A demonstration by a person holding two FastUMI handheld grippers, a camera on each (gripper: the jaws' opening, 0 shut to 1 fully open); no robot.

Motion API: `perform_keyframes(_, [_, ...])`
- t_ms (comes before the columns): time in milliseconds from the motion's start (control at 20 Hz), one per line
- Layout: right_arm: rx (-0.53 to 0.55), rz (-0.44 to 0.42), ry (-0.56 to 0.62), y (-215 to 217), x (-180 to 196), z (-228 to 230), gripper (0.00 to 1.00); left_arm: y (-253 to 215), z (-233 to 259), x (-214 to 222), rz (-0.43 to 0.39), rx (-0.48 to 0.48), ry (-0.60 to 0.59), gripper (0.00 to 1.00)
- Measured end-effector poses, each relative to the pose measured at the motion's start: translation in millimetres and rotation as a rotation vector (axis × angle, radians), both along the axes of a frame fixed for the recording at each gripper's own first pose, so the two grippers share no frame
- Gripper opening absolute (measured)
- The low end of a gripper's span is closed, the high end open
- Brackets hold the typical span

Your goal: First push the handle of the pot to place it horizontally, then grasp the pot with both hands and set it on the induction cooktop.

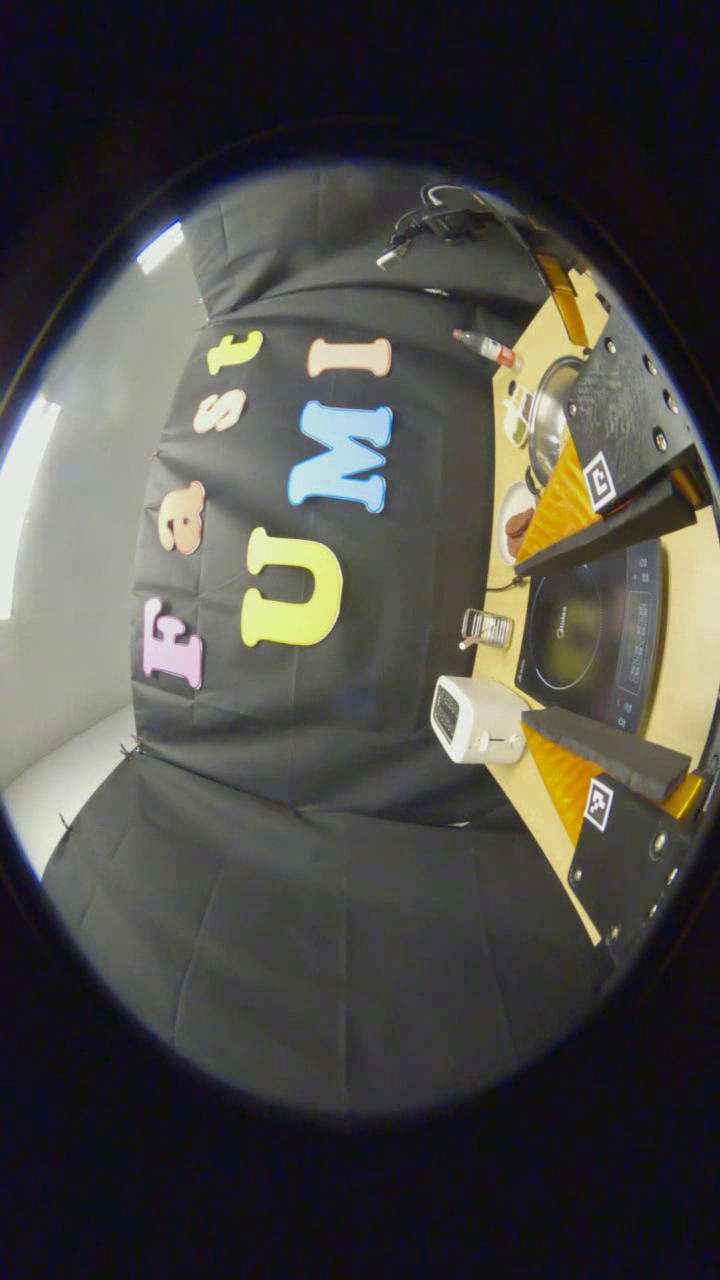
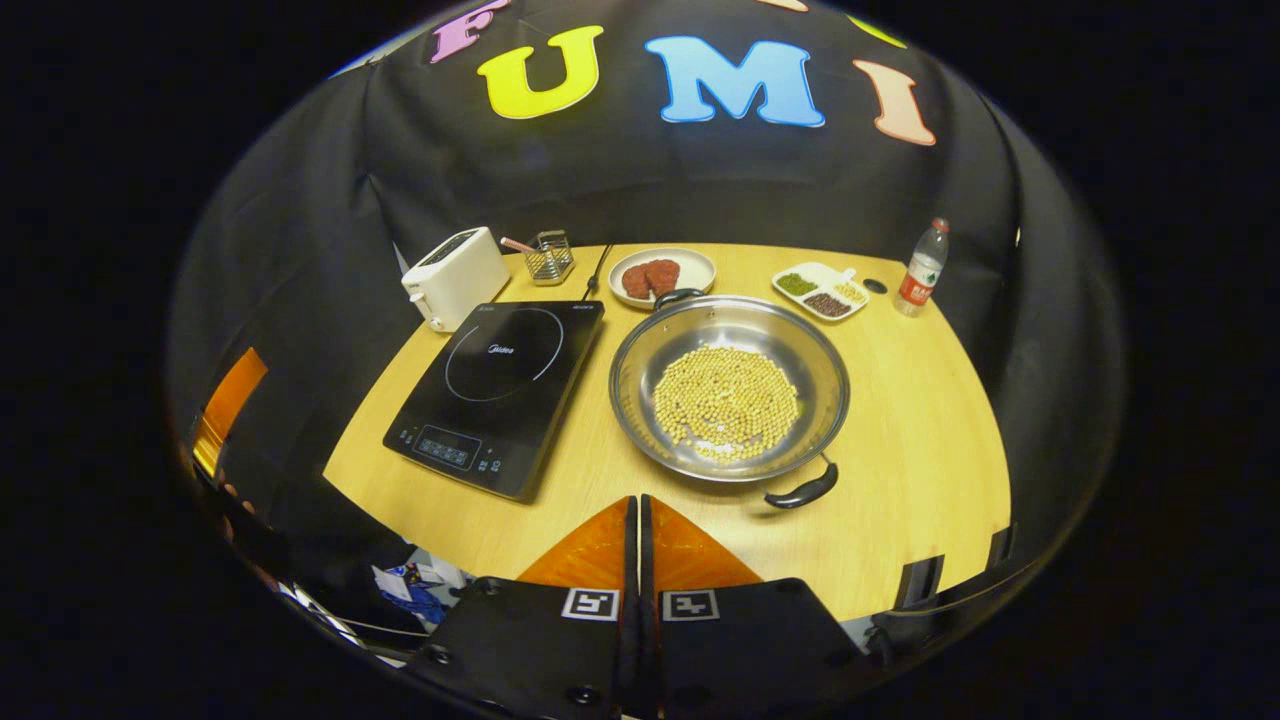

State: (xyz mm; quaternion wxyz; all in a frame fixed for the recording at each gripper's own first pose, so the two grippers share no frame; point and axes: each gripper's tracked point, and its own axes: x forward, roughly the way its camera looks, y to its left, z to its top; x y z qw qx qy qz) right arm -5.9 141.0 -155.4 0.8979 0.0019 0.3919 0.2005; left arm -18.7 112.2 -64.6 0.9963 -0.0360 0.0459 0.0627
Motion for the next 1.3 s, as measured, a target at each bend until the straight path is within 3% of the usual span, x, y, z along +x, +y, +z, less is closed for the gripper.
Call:
perform_keyframes(50, [0.012,0.01,0.016,3,1,-4,0.02,3,-4,1,0.005,-0.001,0.01,0.78])
perform_keyframes(400, [-0.1,0.091,0.075,-6,23,-61,0.02,-6,-24,1,0.016,-0.006,0.083,0.81])
perform_keyframes(450, [-0.11,0.097,0.087,-7,26,-72,0.02,-9,-27,2,0.024,0.008,0.101,0.78])
perform_keyframes(700, [-0.087,0.047,0.157,-23,54,-105,0.02,-35,-26,10,0.041,0.028,0.151,0.81])
perform_keyframes(850, [-0.076,0.036,0.183,-34,69,-114,0.02,-43,-18,19,0.097,-0.032,0.158,0.78])
perform_keyframes(1000, [-0.072,0.057,0.212,-39,76,-124,0.01,-54,-20,31,0.141,-0.066,0.17,0.81])
perform_keyframes(1300, [-0.084,0.123,0.238,-49,78,-138,0.02,-90,-7,55,0.131,0.003,0.177,0.78])
